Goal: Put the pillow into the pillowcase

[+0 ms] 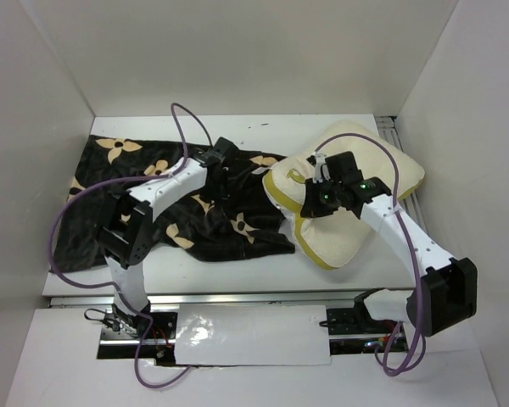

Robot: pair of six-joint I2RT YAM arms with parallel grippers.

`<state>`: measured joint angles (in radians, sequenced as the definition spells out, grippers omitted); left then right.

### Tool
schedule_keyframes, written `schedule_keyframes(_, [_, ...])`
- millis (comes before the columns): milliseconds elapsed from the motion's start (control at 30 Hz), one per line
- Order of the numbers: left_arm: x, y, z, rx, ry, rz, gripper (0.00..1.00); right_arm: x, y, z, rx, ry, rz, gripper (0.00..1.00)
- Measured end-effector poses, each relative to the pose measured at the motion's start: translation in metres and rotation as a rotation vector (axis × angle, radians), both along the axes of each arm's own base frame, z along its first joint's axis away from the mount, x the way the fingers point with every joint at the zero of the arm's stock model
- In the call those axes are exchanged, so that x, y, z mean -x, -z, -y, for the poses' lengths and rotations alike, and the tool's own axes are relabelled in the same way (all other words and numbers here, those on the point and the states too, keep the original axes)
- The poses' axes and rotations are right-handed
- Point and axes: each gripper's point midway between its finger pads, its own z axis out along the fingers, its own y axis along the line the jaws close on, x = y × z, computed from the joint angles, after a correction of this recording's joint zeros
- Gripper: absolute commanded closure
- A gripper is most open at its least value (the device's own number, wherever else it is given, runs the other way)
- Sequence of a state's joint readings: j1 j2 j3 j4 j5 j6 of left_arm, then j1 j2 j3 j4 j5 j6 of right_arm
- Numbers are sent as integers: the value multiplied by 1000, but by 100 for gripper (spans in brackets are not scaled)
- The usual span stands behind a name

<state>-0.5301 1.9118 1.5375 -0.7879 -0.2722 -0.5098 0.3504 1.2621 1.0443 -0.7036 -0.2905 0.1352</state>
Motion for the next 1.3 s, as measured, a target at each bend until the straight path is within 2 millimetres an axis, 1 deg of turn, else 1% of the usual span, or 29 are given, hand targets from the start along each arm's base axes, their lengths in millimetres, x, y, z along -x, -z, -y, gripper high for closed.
schedule_keyframes(33, [-1, -4, -3, 6, -11, 9, 63, -1, 0, -1, -2, 0, 3, 100])
schedule_keyframes(67, [-2, -8, -7, 11, -22, 16, 68, -2, 0, -1, -3, -1, 4, 100])
schedule_keyframes(100, [-4, -10, -8, 19, -36, 24, 70, -2, 1, -2, -2, -3, 2, 100])
schedule_keyframes(167, [-7, -10, -12, 24, -52, 25, 71, -3, 4, -4, 1, -8, -6, 100])
schedule_keyframes(200, [-7, -9, -13, 27, -54, 19, 76, -3, 6, -5, 3, -11, -12, 100])
schedule_keyframes(300, [-7, -6, -10, 43, -47, 7, 84, -2, 12, -8, 11, -19, -30, 100])
schedule_keyframes(333, [-6, -4, -7, 52, -40, 1, 95, -2, 14, -8, 13, -23, -32, 100])
schedule_keyframes(367, [-6, -3, -4, 62, -31, -3, 100, -2, 15, -9, 16, -27, -36, 100])
schedule_keyframes(533, [-10, -5, 13, 117, 22, 14, 100, -2, 24, -20, 43, -74, -52, 100])
schedule_keyframes(600, [-10, -8, 17, 123, 31, 37, 100, -1, 28, -27, 60, -102, -58, 100])
schedule_keyframes(667, [-7, -14, 16, 120, 32, 62, 100, 1, 31, -32, 68, -124, -63, 100])
schedule_keyframes(733, [-4, -27, 15, 122, 31, 93, 100, 4, 32, -36, 71, -140, -64, 100])
schedule_keyframes(833, [-3, -53, 12, 136, 18, 164, 100, 7, 33, -45, 74, -172, -67, 100])
schedule_keyframes(933, [-2, -80, 9, 151, -3, 240, 100, 10, 39, -62, 88, -232, -80, 100])
schedule_keyframes(1067, [2, -106, 10, 172, 2, 303, 100, 12, 53, -84, 119, -322, -111, 100])
schedule_keyframes(1133, [4, -111, 12, 181, 8, 316, 100, 8, 55, -97, 139, -365, -114, 100])
schedule_keyframes(1200, [5, -111, 14, 181, 14, 318, 100, 0, 56, -109, 150, -388, -113, 100])
schedule_keyframes(1267, [8, -107, 16, 177, 23, 310, 100, -16, 53, -121, 162, -393, -110, 100])
schedule_keyframes(1300, [11, -104, 17, 174, 29, 303, 100, -31, 47, -132, 160, -394, -93, 100])
